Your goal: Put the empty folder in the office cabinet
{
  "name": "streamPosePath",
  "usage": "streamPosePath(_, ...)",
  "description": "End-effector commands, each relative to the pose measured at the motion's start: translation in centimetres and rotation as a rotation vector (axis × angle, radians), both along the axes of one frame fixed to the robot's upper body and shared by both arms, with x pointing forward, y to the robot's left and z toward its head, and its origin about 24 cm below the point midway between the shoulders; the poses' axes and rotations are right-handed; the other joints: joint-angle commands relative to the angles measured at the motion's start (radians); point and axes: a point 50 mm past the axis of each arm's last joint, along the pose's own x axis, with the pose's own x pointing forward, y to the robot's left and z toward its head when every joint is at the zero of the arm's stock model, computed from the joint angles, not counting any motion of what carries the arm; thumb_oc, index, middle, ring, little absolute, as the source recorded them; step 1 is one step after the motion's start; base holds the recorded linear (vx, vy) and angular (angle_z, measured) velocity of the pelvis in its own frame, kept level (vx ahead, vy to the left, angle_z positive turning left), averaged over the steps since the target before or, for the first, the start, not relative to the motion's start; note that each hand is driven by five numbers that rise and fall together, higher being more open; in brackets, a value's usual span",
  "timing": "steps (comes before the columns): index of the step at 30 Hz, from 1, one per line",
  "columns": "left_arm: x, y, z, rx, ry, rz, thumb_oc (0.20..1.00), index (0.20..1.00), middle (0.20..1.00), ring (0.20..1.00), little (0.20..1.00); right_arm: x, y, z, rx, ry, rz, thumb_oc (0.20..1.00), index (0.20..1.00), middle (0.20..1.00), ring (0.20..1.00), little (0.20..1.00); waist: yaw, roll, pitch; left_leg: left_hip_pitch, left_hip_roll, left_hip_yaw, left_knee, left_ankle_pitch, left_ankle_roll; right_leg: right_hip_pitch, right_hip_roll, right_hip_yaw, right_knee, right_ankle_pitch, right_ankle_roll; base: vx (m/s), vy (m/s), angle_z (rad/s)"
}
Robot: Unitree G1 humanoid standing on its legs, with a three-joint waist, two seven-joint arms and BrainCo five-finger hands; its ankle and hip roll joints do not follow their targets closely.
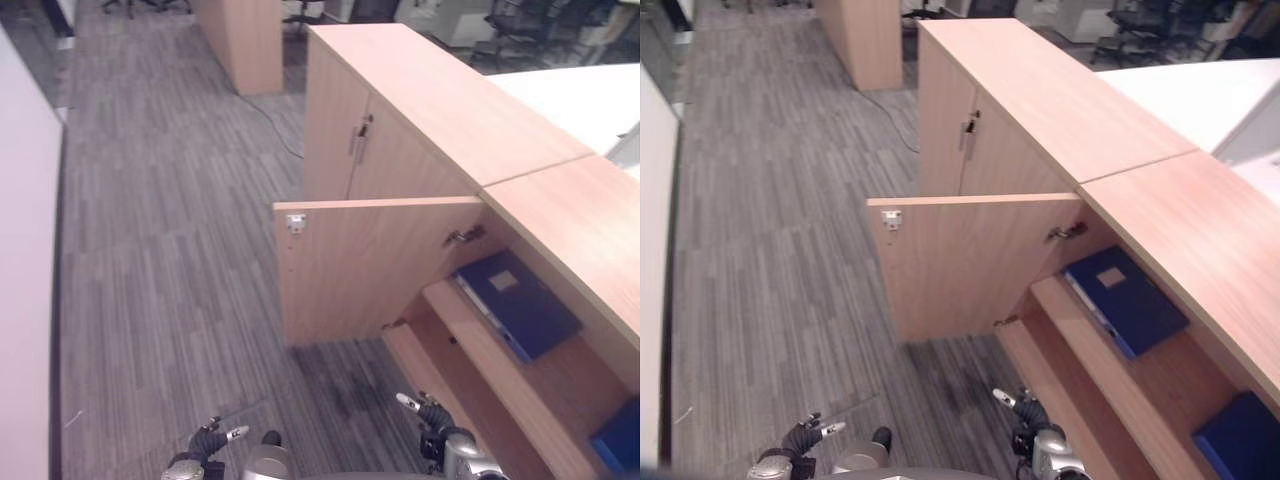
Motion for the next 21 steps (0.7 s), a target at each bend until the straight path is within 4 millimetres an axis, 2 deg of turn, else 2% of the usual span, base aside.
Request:
streamPosePath(1,1.6,-1.2,0.2,-0.010,-0.047,-0.048,1.000,1.000,1.000,1.000,1.000,0.8,-1.4,0.7,-0.001,-0.056,-0.056,1.000,1.000,1.000,1.000,1.000,0.029,0.048,0.034,0.062,0.040,-0.011,-0.021,-0.061,-0.011,-0.040,-0.023,-0.011,0.169,-0.099,0.100,-0.08,0.153,0.28)
streamPosePath(2,1.9,-1.1,0.3,-0.004,-0.057,-0.050,1.000,1.000,1.000,1.000,1.000,1.2,-1.1,0.9,0.015,-0.071,-0.070,1.000,1.000,1.000,1.000,1.000,0.031,0.045,0.046,0.047,0.022,-0.014,-0.013,-0.041,0.003,-0.060,-0.037,-0.005,0.190,-0.059,0.102,-0.10,0.136,0.22)
streamPosePath(3,2.1,-1.2,0.4,-0.006,-0.067,-0.051,1.000,1.000,1.000,1.000,1.000,1.4,-1.0,1.0,0.026,-0.079,-0.082,1.000,1.000,1.000,1.000,1.000,0.027,0.048,0.048,0.041,0.017,-0.026,-0.009,-0.038,0.008,-0.070,-0.023,0.037,0.197,-0.064,0.109,-0.09,0.156,0.43)
streamPosePath(4,2.5,-1.6,0.5,-0.012,-0.088,-0.065,1.000,1.000,1.000,1.000,1.000,1.5,-0.9,1.0,0.038,-0.091,-0.092,1.000,1.000,1.000,1.000,1.000,0.005,0.053,0.049,0.039,0.001,-0.068,-0.018,-0.028,0.017,-0.106,0.065,0.198,0.181,-0.124,0.088,0.02,0.142,0.55)
streamPosePath(5,2.6,-1.9,0.5,-0.017,-0.095,-0.081,1.000,1.000,1.000,1.000,1.000,1.0,-1.1,0.8,0.032,-0.083,-0.098,1.000,1.000,1.000,1.000,1.000,-0.012,0.053,0.046,0.040,-0.027,-0.107,-0.030,-0.019,0.024,-0.121,0.143,0.310,0.128,-0.162,0.072,0.04,0.106,0.76)
streamPosePath(7,2.6,-2.2,0.4,-0.025,-0.095,-0.091,1.000,1.000,1.000,1.000,1.000,0.3,-1.4,0.6,0.032,-0.068,-0.114,1.000,1.000,1.000,1.000,1.000,-0.017,0.048,0.040,0.039,-0.046,-0.146,-0.042,-0.014,0.024,-0.096,0.160,0.334,0.078,-0.162,0.063,0.04,-0.021,0.87)
streamPosePath(9,3.3,-2.4,0.7,-0.027,-0.119,-0.104,1.000,1.000,1.000,1.000,1.000,0.2,-1.4,0.5,0.026,-0.064,-0.106,1.000,1.000,1.000,1.000,1.000,-0.029,0.045,0.036,0.041,-0.047,-0.164,-0.053,-0.010,0.023,-0.080,0.170,0.341,0.052,-0.164,0.061,0.03,-0.049,0.89)
streamPosePath(10,3.6,-2.2,0.7,-0.019,-0.117,-0.068,1.000,1.000,1.000,1.000,1.000,-0.6,-1.5,0.1,0.030,-0.030,-0.114,1.000,1.000,1.000,1.000,1.000,-0.043,0.044,0.019,0.050,-0.046,-0.173,-0.076,-0.003,0.019,-0.068,0.177,0.359,0.016,-0.153,0.063,0.07,-0.050,0.31)
streamPosePath(12,3.6,-2.7,0.5,-0.036,-0.113,-0.054,1.000,1.000,1.000,1.000,1.000,-1.6,-1.8,-0.3,0.023,0.002,-0.118,1.000,1.000,1.000,1.000,1.000,-0.059,0.046,-0.003,0.065,-0.040,-0.173,-0.100,0.001,0.014,-0.043,0.172,0.359,-0.022,-0.137,0.062,0.07,-0.042,0.08)
streamPosePath(20,4.6,-3.7,0.8,-0.062,-0.158,-0.082,1.000,1.000,1.000,1.000,1.000,-3.4,-3.0,-0.8,-0.011,0.057,-0.139,1.000,1.000,1.000,1.000,1.000,-0.108,0.060,-0.035,0.114,-0.031,-0.167,-0.135,0.001,0.003,0.001,0.170,0.352,-0.086,-0.120,0.062,0.03,-0.015,-0.02)
streamPosePath(21,9.5,-1.6,5.2,0.145,-0.408,-0.281,1.000,1.000,1.000,1.000,1.000,-3.9,-3.3,-0.8,-0.017,0.059,-0.137,1.000,1.000,1.000,1.000,1.000,-0.119,0.067,-0.037,0.128,-0.026,-0.161,-0.138,-0.005,-0.003,0.010,0.173,0.356,-0.088,-0.122,0.062,0.00,0.000,0.00)
